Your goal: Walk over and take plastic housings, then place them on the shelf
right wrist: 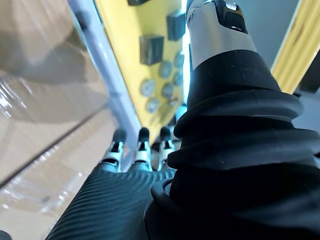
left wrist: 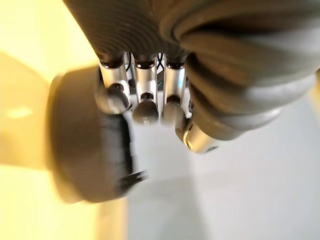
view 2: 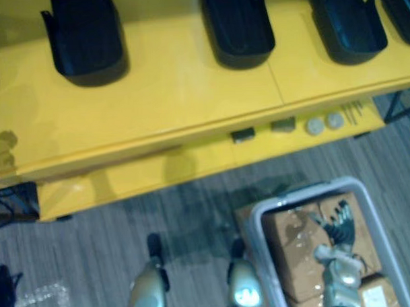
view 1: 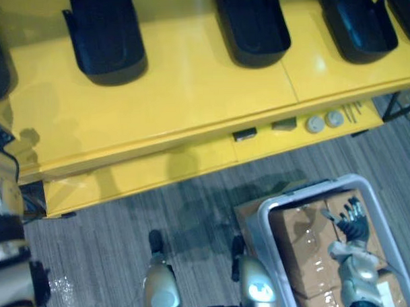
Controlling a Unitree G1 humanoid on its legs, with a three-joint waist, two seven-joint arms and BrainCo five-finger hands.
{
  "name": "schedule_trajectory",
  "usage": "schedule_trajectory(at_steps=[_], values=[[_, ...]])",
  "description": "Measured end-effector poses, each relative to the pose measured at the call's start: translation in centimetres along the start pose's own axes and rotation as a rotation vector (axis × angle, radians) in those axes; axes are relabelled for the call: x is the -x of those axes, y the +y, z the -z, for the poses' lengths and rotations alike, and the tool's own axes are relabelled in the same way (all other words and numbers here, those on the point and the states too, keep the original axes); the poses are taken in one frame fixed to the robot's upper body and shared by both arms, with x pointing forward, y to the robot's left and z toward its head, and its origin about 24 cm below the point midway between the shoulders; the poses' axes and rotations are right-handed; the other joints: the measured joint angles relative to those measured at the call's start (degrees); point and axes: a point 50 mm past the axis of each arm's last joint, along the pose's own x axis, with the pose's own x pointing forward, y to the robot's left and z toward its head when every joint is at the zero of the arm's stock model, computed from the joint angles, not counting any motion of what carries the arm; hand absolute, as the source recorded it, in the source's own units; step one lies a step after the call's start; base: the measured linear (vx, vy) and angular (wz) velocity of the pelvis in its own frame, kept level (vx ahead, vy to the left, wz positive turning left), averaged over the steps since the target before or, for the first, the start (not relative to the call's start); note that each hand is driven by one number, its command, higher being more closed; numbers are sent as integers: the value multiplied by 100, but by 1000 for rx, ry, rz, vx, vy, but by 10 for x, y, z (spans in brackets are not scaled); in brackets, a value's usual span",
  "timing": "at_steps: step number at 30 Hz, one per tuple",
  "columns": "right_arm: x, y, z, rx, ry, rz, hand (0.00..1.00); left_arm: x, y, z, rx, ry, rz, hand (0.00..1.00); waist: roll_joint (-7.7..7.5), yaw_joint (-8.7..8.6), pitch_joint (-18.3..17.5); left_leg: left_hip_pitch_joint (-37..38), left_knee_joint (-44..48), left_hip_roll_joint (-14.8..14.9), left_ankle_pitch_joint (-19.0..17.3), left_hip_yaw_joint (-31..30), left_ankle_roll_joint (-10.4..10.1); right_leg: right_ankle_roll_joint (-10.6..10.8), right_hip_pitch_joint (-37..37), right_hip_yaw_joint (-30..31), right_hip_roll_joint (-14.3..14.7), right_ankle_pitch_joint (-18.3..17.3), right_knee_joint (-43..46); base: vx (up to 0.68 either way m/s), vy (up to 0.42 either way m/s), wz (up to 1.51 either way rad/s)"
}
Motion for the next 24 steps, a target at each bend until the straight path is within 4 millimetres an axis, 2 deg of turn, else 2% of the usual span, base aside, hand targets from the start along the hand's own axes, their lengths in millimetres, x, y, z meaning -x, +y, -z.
schedule_trajectory(at_steps=[1,4,6,9,11,14,17,21,24], values=[[3,0,2,-8,3,10,0,9,2,0,-2,-15,7,0,16,41,-6,3,0,-3,-1,-19,-2,1,42,-32,-2,0,-35,27,4,32],[15,4,2,-27,-16,38,0,54,8,2,4,-29,41,0,150,197,-86,55,-44,-23,-1,-130,-2,1,216,-202,-11,2,-138,31,-1,22],[21,5,0,-16,-39,55,0,93,14,0,-27,-32,64,0,332,217,-341,76,-146,-56,20,-306,-7,2,398,-431,-26,3,-278,48,-6,35],[29,4,2,3,-45,91,0,125,21,-12,-32,-69,63,0,551,250,-784,239,-306,-89,54,-424,-18,14,696,-626,-29,12,-487,66,-5,25],[33,5,0,4,-58,109,0,134,23,-21,-40,-117,59,0,639,255,-971,268,-310,-90,51,-457,-22,23,800,-710,-26,20,-573,49,-12,19],[32,7,-16,19,-142,147,0,145,25,-29,-27,-177,18,0,819,254,-1185,359,-322,-87,51,-483,-22,30,960,-740,-9,70,-674,10,-4,3],[33,9,-25,45,-202,194,0,151,29,-24,-18,-144,-36,0,824,232,-1441,366,-351,-68,52,-456,-22,20,990,-735,17,147,-767,-48,0,-5],[35,13,-37,84,-273,258,0,158,34,-16,-28,-84,-80,0,745,183,-1525,486,-357,-68,53,-439,-21,15,1141,-731,24,224,-867,-53,5,-4],[37,11,-54,85,-360,341,0,167,44,5,-87,40,-135,0,710,164,-1627,551,-360,-60,73,-401,-20,-2,1153,-698,27,260,-868,-53,3,-8]])
